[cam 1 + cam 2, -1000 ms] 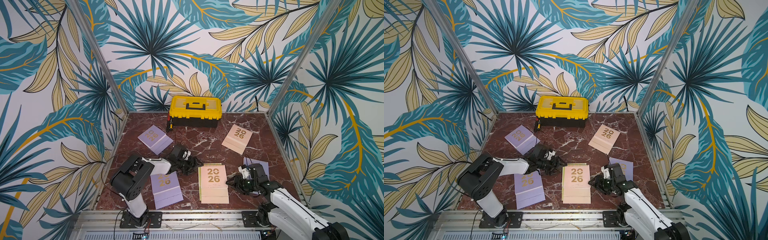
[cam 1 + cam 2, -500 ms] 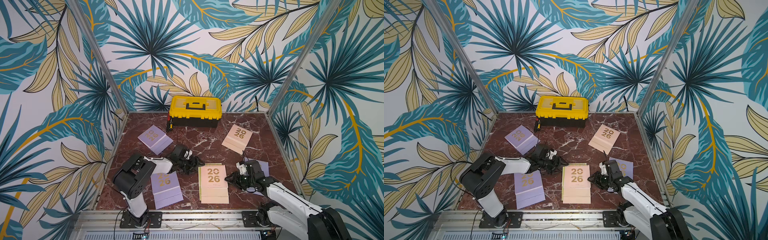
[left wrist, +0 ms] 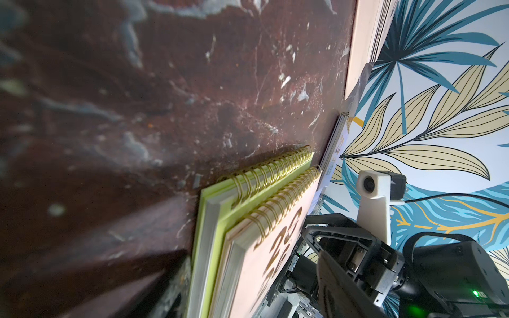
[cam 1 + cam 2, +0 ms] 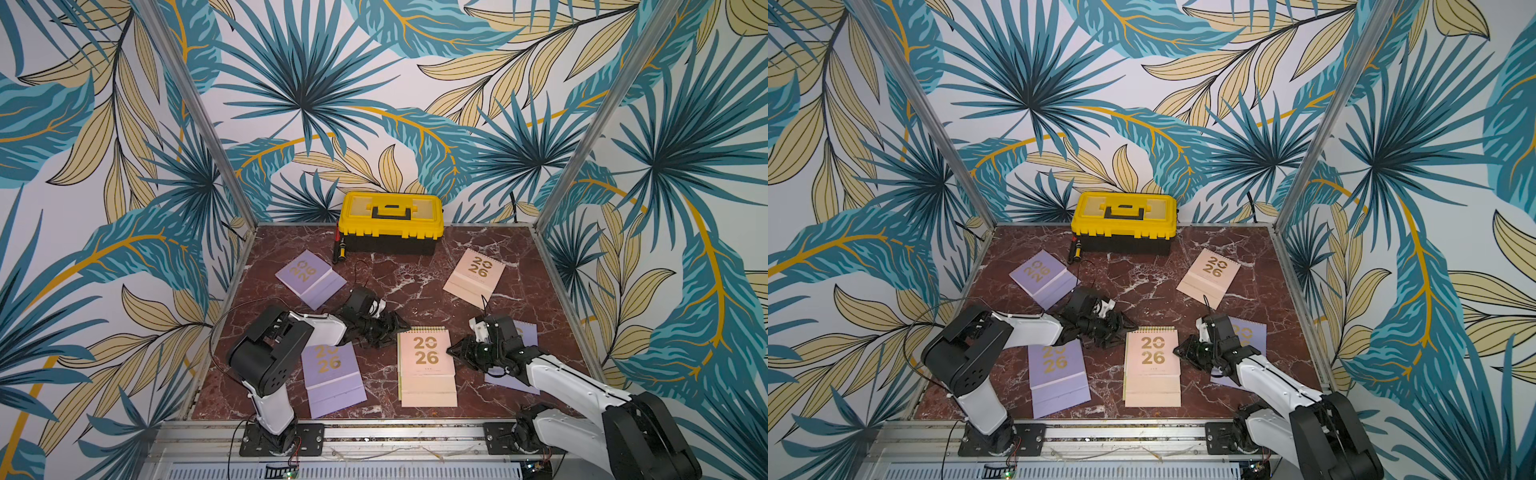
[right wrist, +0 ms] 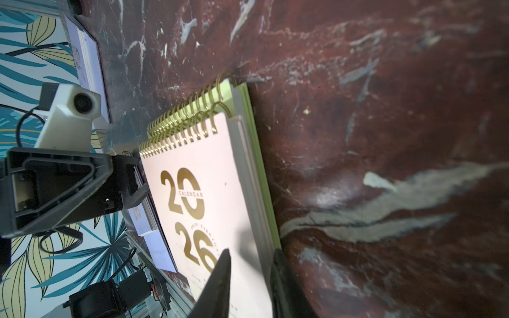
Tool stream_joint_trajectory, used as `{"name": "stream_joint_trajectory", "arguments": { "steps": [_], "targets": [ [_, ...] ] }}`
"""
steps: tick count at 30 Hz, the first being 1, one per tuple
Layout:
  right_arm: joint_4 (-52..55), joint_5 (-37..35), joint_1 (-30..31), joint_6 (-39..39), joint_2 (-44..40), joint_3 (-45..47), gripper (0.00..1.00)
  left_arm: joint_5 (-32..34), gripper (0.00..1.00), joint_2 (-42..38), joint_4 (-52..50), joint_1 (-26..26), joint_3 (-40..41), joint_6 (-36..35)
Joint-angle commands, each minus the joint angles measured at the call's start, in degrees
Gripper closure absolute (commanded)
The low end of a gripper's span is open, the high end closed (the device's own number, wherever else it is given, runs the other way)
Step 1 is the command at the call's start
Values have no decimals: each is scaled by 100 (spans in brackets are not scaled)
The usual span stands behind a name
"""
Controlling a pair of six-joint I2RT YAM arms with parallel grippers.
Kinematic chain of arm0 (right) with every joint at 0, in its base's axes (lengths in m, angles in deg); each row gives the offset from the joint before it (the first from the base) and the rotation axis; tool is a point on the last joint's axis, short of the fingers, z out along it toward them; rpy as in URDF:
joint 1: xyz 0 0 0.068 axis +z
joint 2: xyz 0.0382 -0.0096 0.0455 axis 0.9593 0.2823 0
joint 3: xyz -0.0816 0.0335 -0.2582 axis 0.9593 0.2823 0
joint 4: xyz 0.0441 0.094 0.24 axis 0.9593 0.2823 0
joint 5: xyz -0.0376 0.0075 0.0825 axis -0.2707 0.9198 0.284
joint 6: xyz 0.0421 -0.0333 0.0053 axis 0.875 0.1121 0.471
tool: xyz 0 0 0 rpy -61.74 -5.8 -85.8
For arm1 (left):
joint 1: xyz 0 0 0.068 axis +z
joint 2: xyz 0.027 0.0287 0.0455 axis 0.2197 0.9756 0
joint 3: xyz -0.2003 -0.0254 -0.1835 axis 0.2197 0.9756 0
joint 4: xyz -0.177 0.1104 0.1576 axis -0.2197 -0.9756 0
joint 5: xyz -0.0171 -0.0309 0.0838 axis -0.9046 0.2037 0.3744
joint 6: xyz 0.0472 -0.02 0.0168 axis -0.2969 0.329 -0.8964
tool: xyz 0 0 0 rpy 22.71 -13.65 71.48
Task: Stack the calendars
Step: Place the calendar at the calendar.
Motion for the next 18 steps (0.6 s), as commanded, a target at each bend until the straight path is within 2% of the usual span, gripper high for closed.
{"name": "stream_joint_trajectory", "arguments": {
  "steps": [1, 6, 9, 13, 18],
  "targets": [
    [-243, -101, 26, 112, 86, -57, 75, 29, 28, 118, -19, -25, -124, -56],
    [225, -236, 33, -63, -92, -168, 71, 9, 28, 121, -19, -25, -133, -50],
    [661, -404, 37, -268, -266, -251, 67, 15, 32, 40, -19, -25, -109, -48],
    [728, -457, 49, -291, -333, -191, 67, 156, 33, -136, -20, -25, -10, 0],
    [651, -451, 59, -292, -266, -163, 68, 350, 40, -295, -28, -25, 126, 21]
  ]
}}
